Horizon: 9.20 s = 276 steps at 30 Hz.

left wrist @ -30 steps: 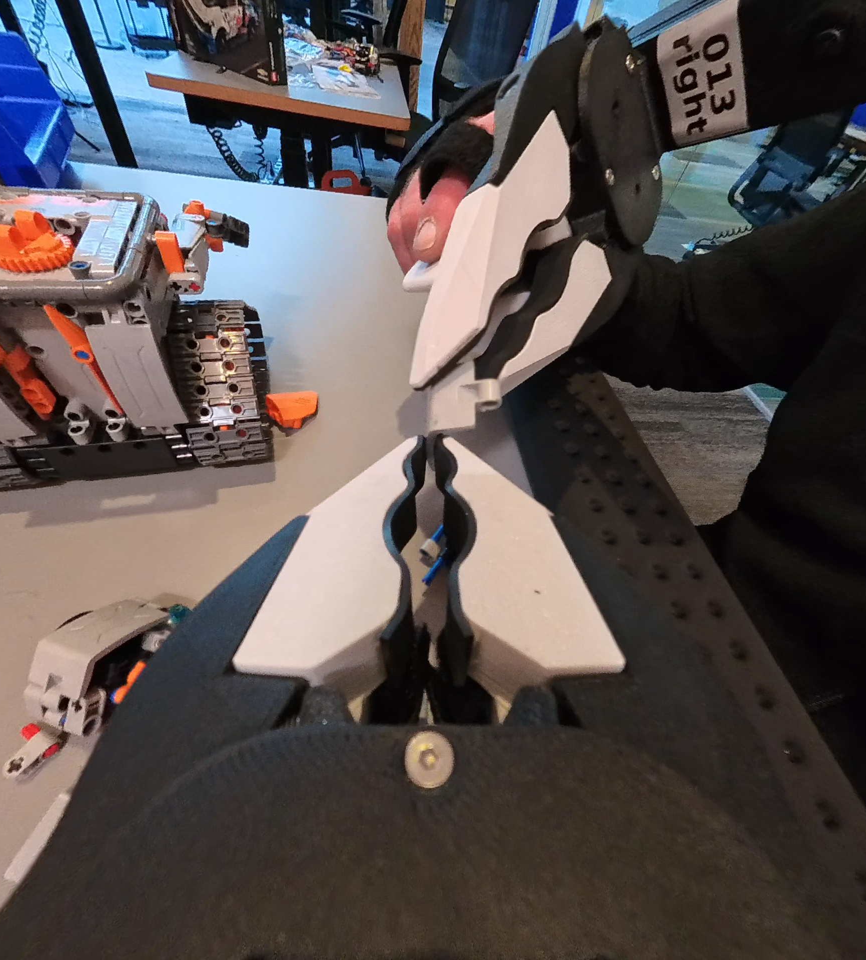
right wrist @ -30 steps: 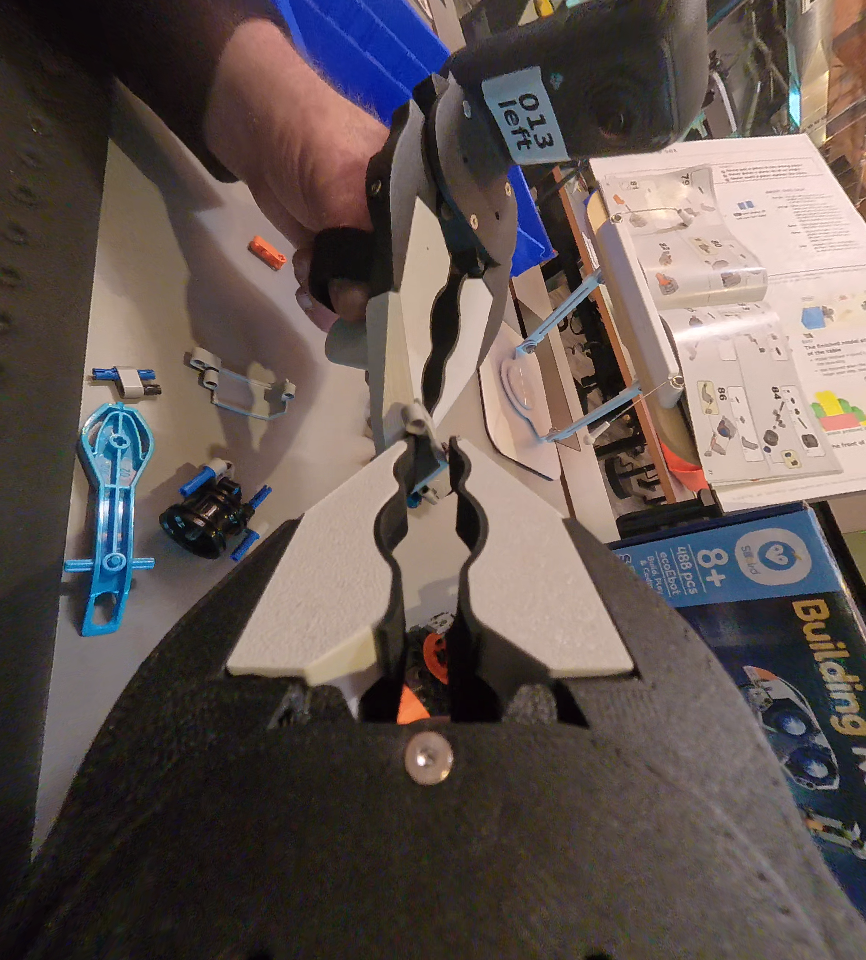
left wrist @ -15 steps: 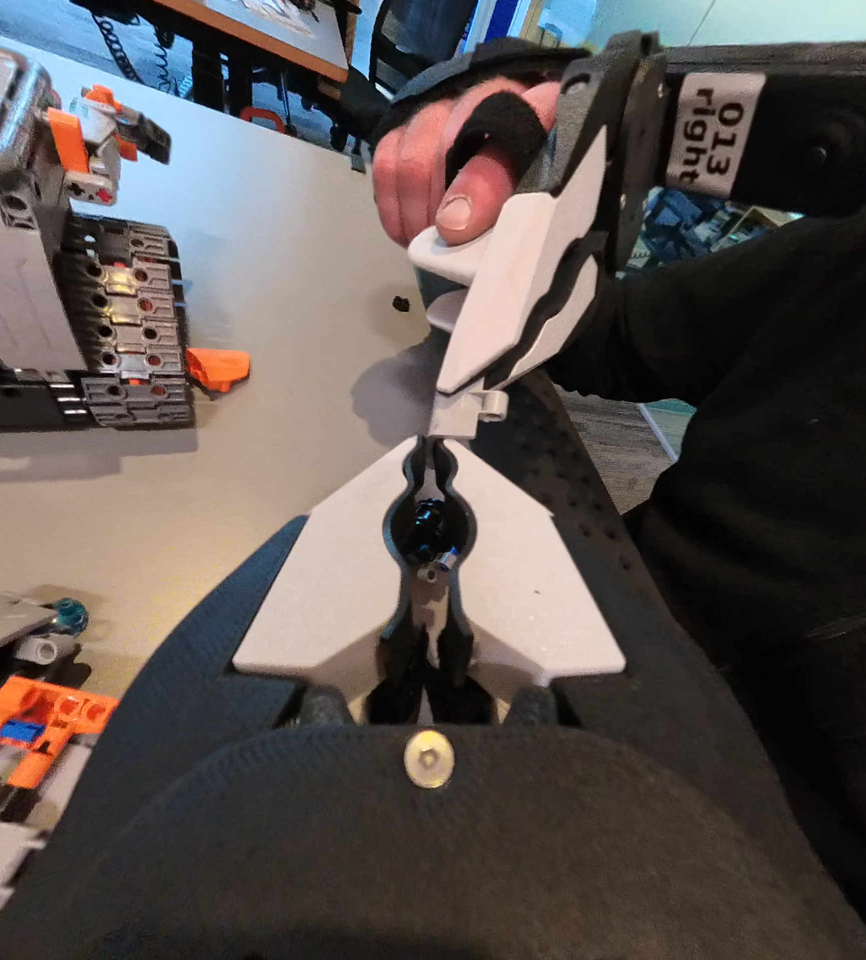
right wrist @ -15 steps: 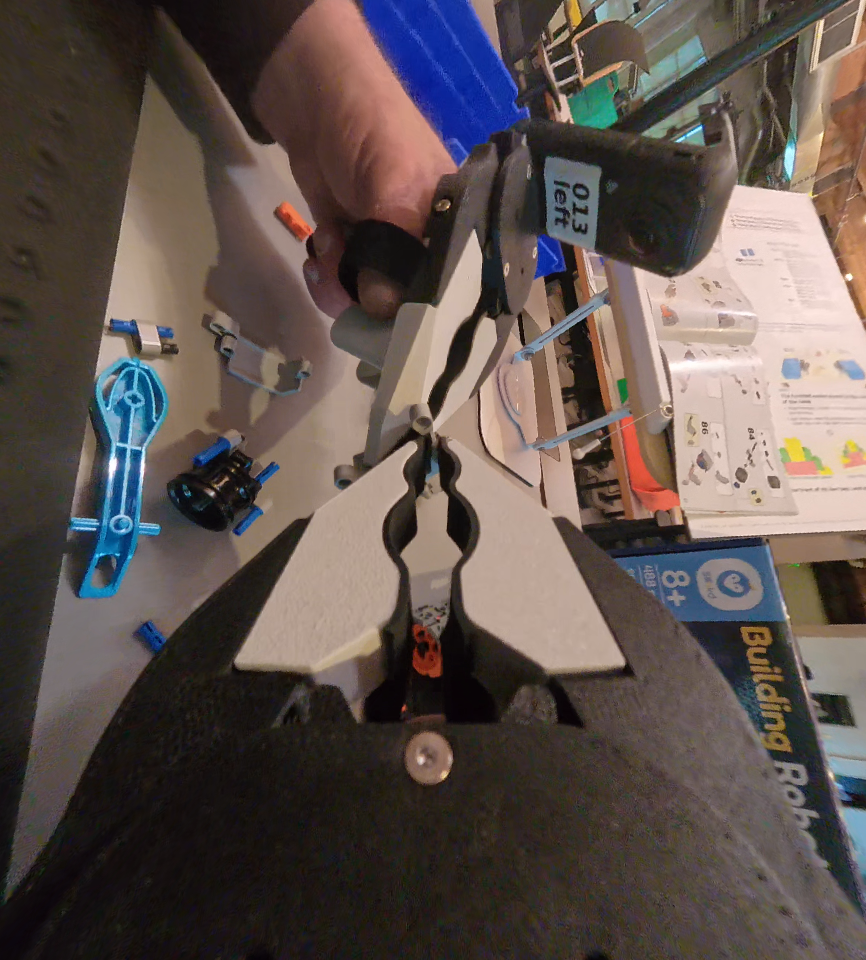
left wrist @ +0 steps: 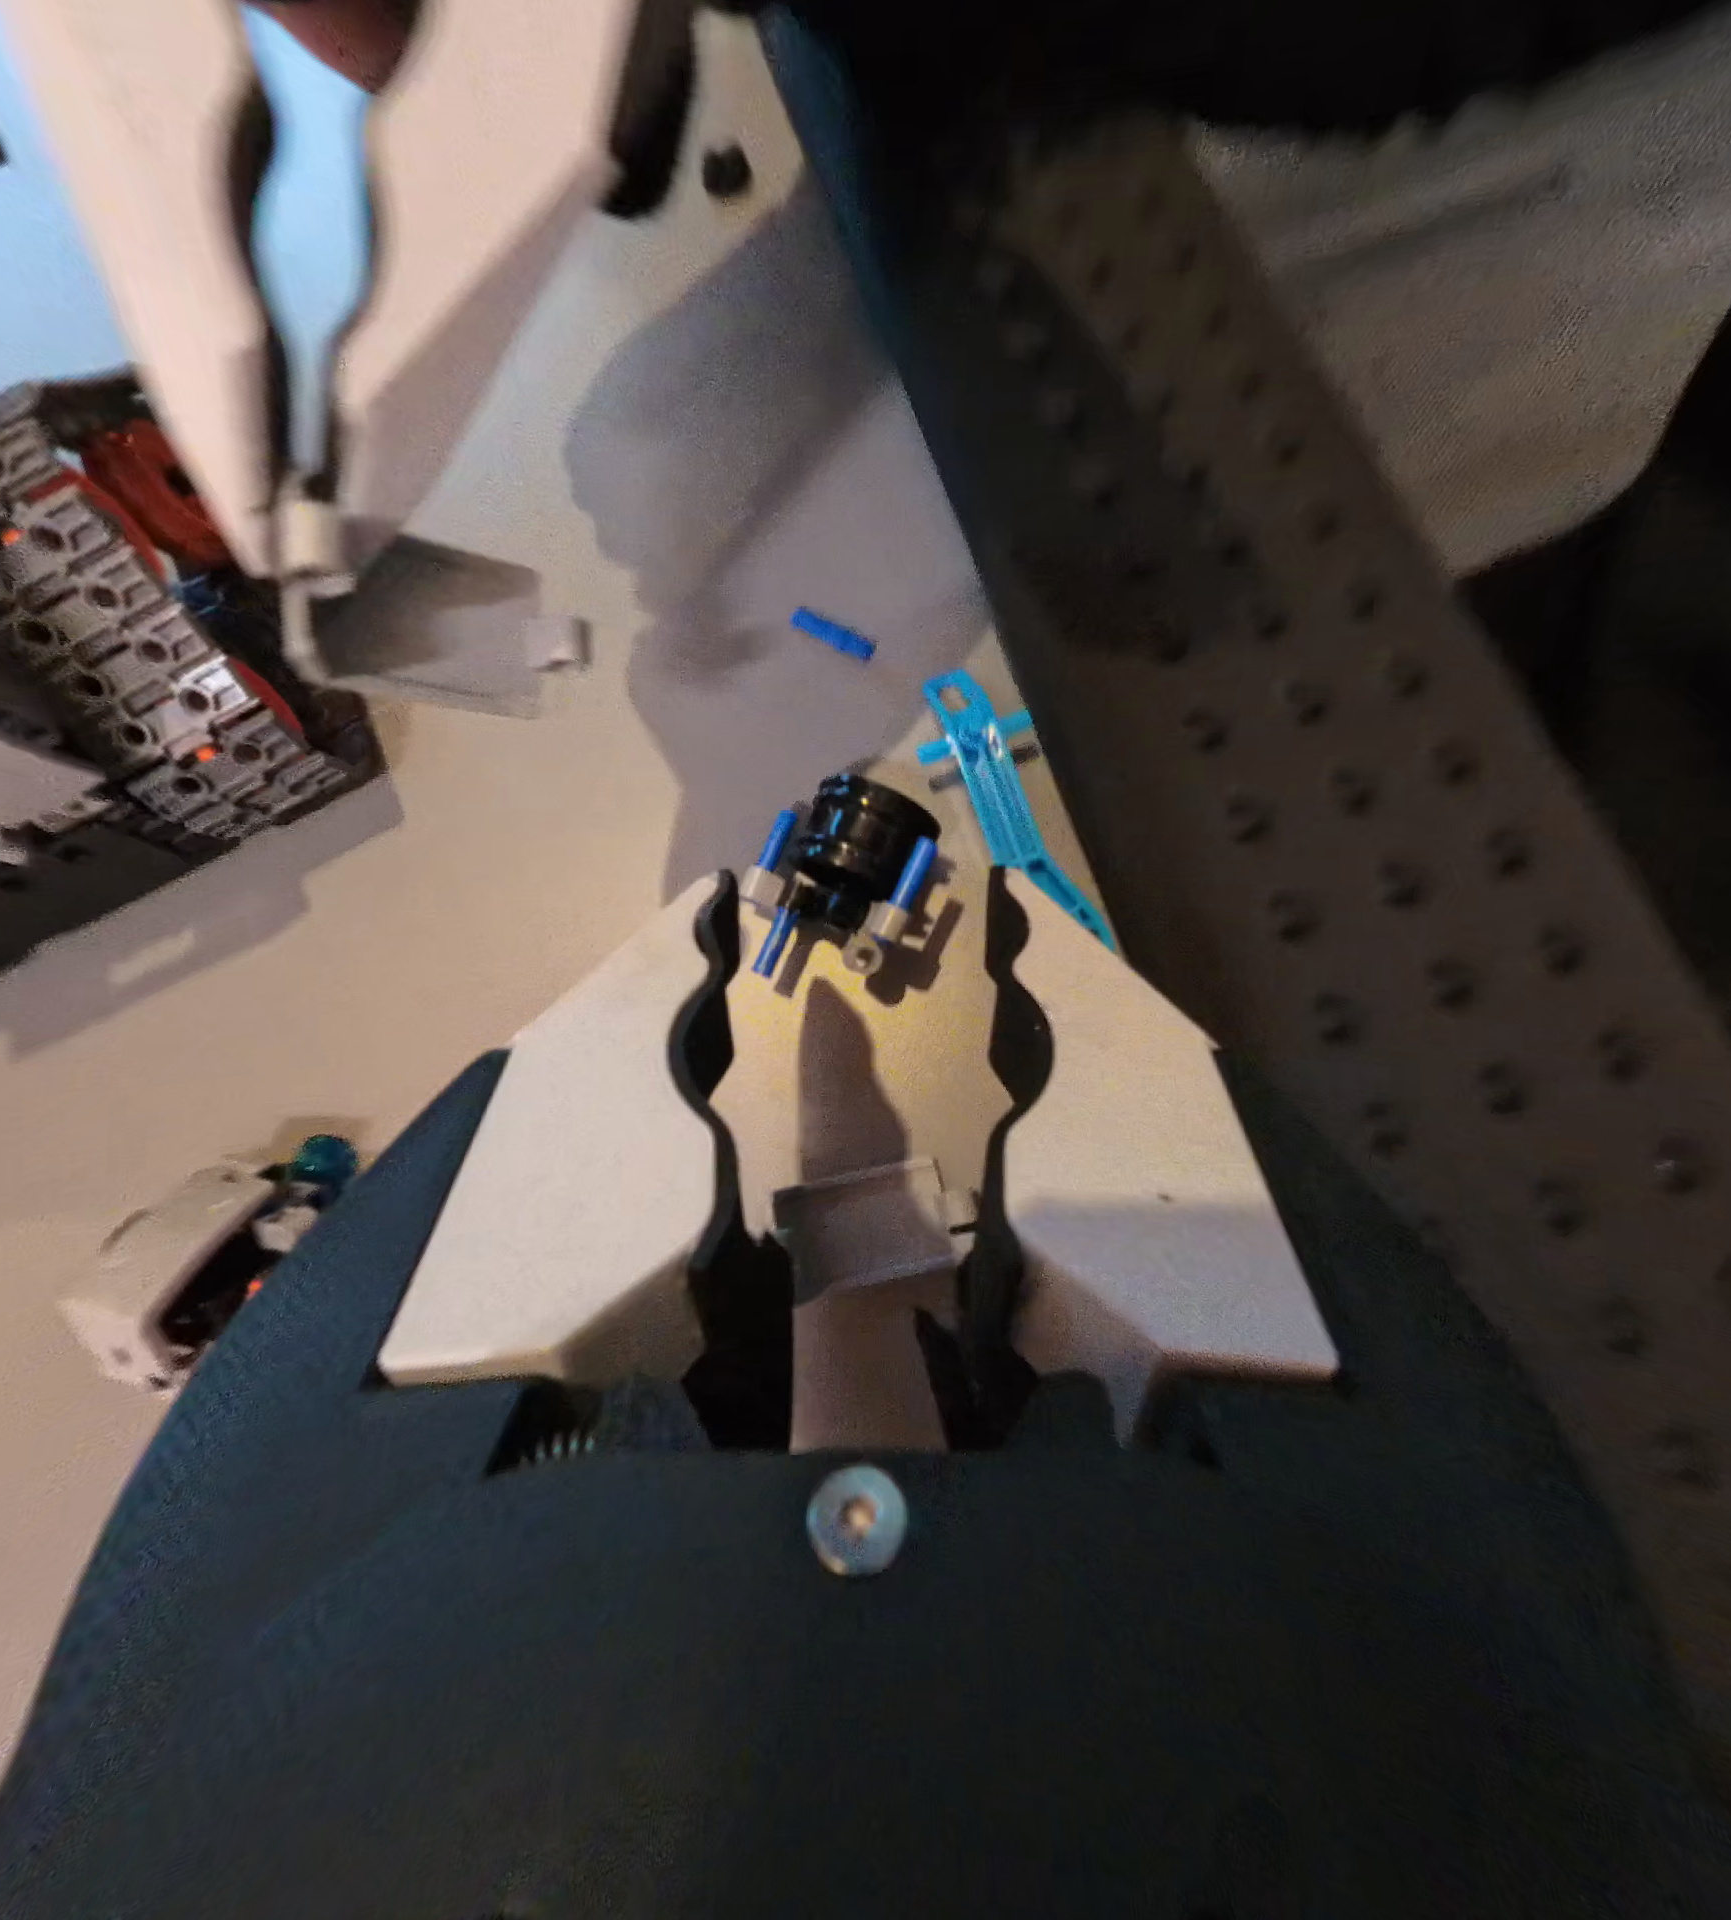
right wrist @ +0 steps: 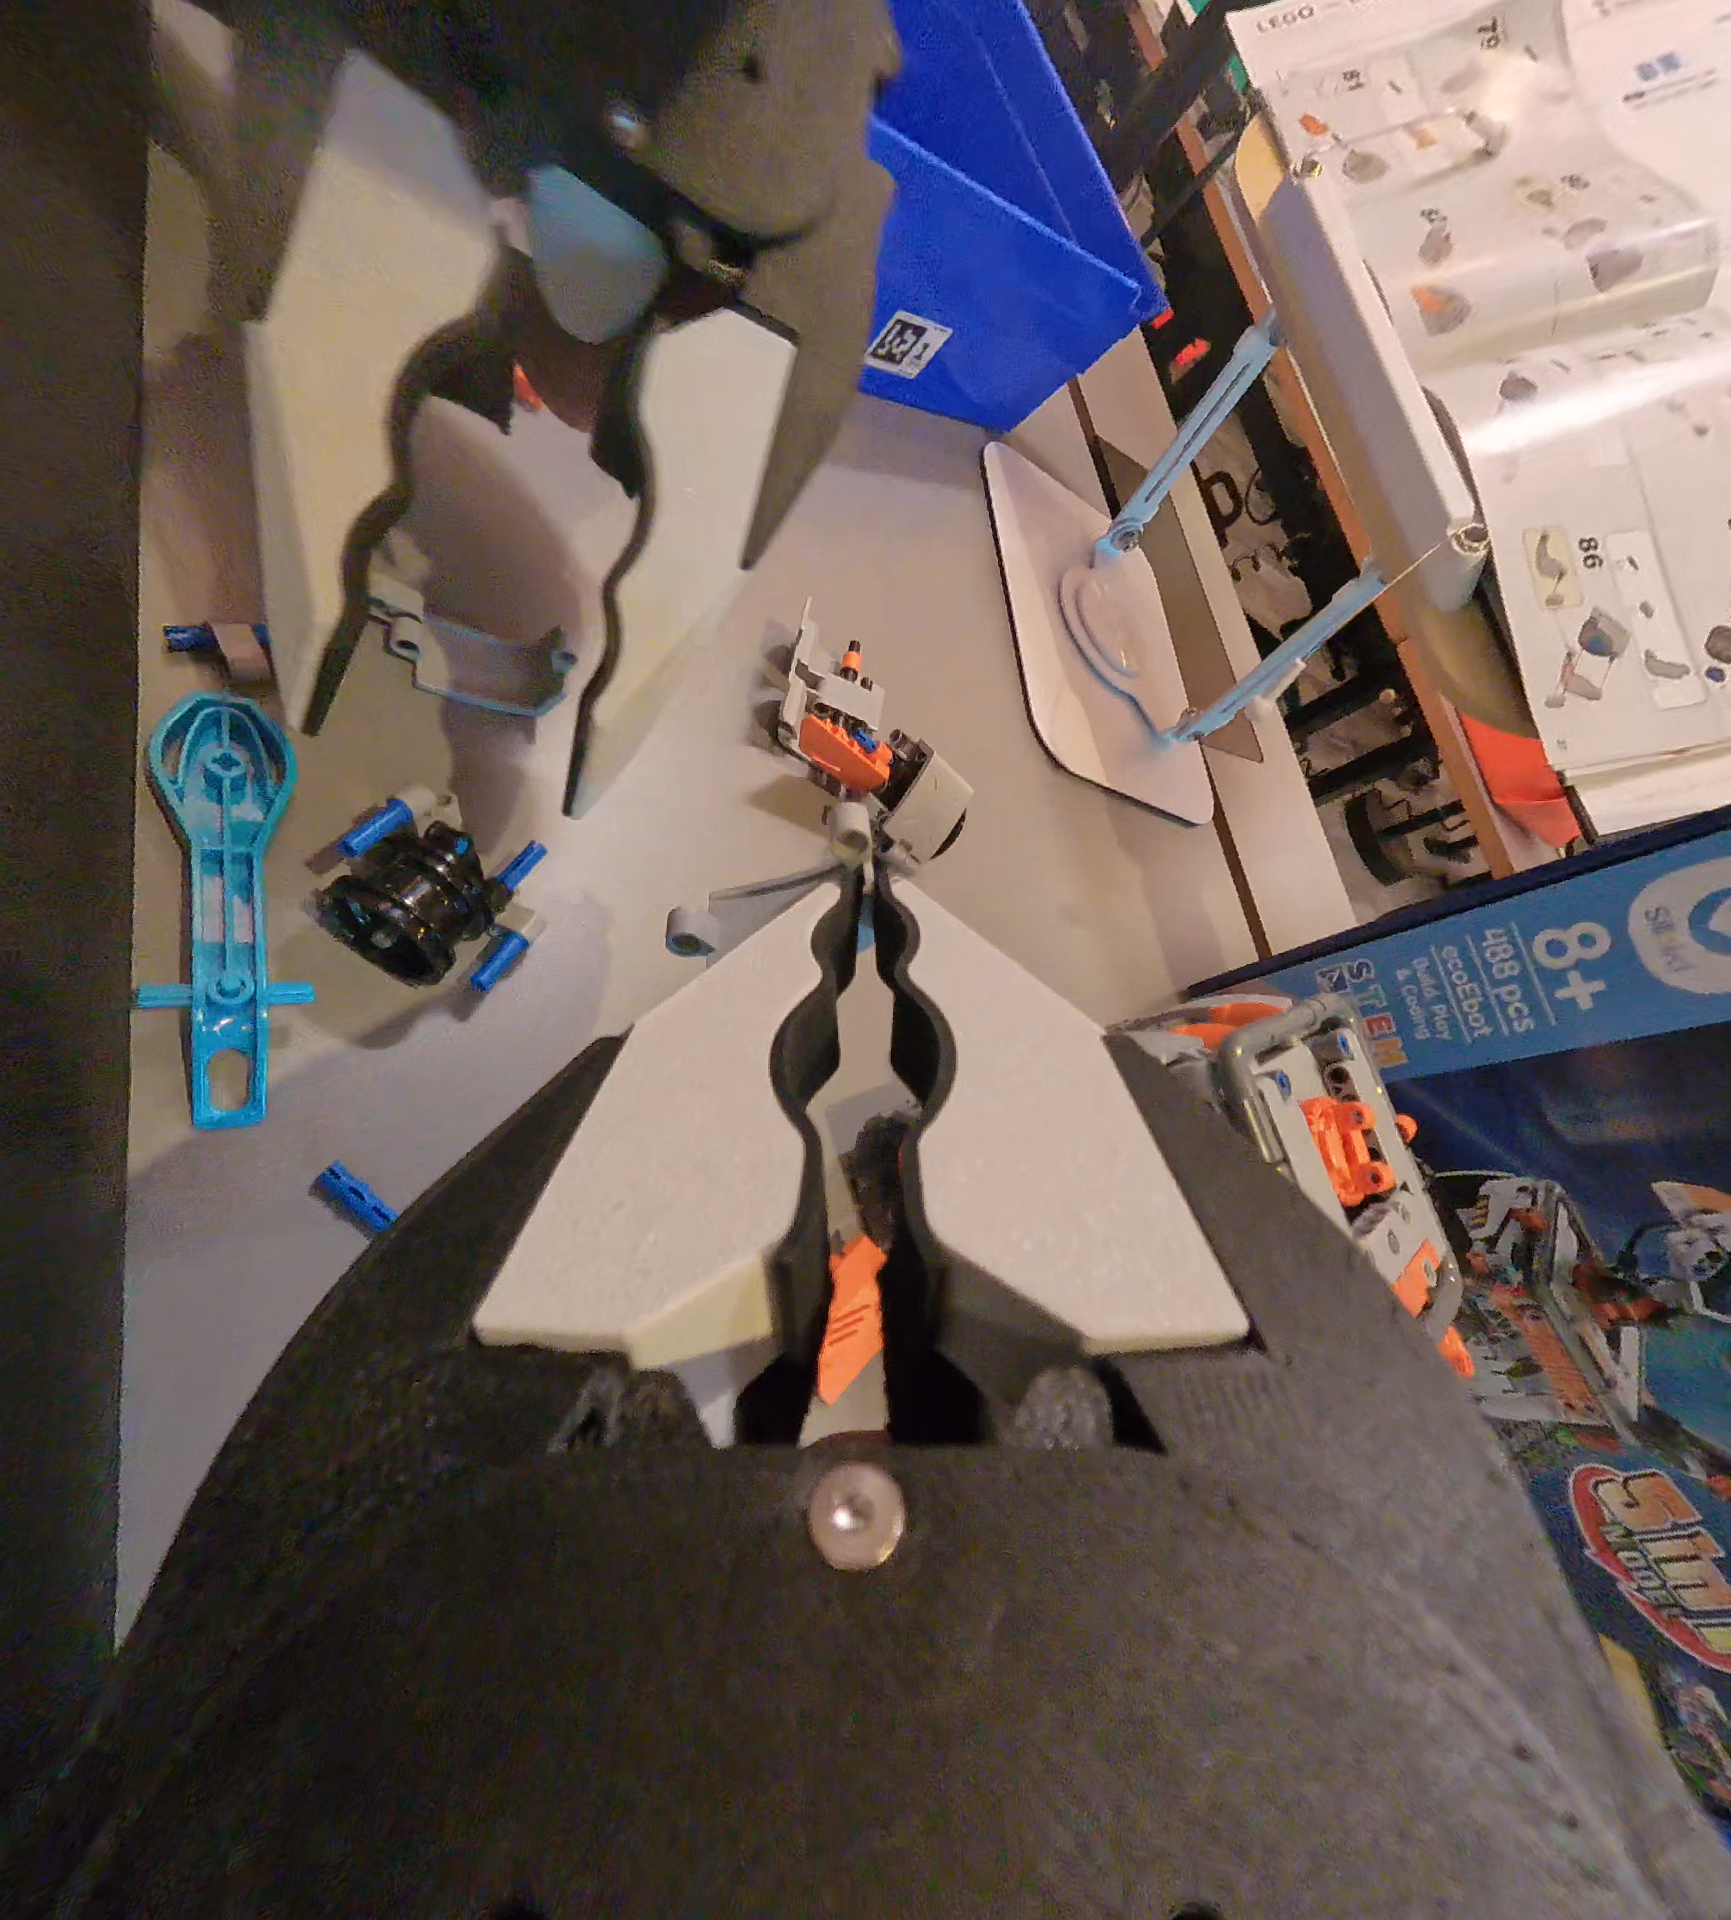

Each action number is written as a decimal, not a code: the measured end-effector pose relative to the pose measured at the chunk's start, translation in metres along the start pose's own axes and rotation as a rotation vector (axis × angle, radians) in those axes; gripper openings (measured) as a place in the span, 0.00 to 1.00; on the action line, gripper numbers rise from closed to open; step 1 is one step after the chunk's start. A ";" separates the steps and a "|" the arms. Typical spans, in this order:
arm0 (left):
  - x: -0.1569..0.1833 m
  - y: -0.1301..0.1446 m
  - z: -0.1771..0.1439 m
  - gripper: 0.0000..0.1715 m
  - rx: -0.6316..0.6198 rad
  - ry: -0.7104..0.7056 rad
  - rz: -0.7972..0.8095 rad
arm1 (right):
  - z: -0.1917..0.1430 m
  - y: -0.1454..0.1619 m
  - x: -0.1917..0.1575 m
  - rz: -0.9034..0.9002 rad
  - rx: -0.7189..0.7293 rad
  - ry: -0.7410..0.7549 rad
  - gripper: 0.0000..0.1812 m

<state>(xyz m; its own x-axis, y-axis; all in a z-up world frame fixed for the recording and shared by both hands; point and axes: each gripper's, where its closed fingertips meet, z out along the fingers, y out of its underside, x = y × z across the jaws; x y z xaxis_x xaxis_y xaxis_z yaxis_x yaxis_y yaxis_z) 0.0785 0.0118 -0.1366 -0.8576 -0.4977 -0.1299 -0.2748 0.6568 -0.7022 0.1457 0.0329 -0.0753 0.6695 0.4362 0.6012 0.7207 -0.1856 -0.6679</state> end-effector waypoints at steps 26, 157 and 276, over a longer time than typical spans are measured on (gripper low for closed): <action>-0.037 -0.022 -0.037 0.04 0.371 0.023 -0.218 | -0.009 0.008 0.016 0.109 0.001 0.017 0.00; -0.074 -0.041 -0.060 0.04 0.222 -0.549 0.104 | -0.024 -0.014 0.039 0.136 0.116 0.168 0.00; -0.090 0.016 -0.028 0.04 -0.103 -0.572 0.202 | 0.018 0.018 -0.112 0.529 -0.364 -0.337 0.15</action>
<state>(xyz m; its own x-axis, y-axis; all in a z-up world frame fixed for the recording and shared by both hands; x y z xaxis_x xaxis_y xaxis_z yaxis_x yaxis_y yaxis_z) 0.1393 0.0827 -0.1168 -0.5361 -0.5635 -0.6285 -0.1962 0.8073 -0.5565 0.0805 -0.0040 -0.1630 0.8956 0.4438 0.0303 0.3687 -0.7026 -0.6087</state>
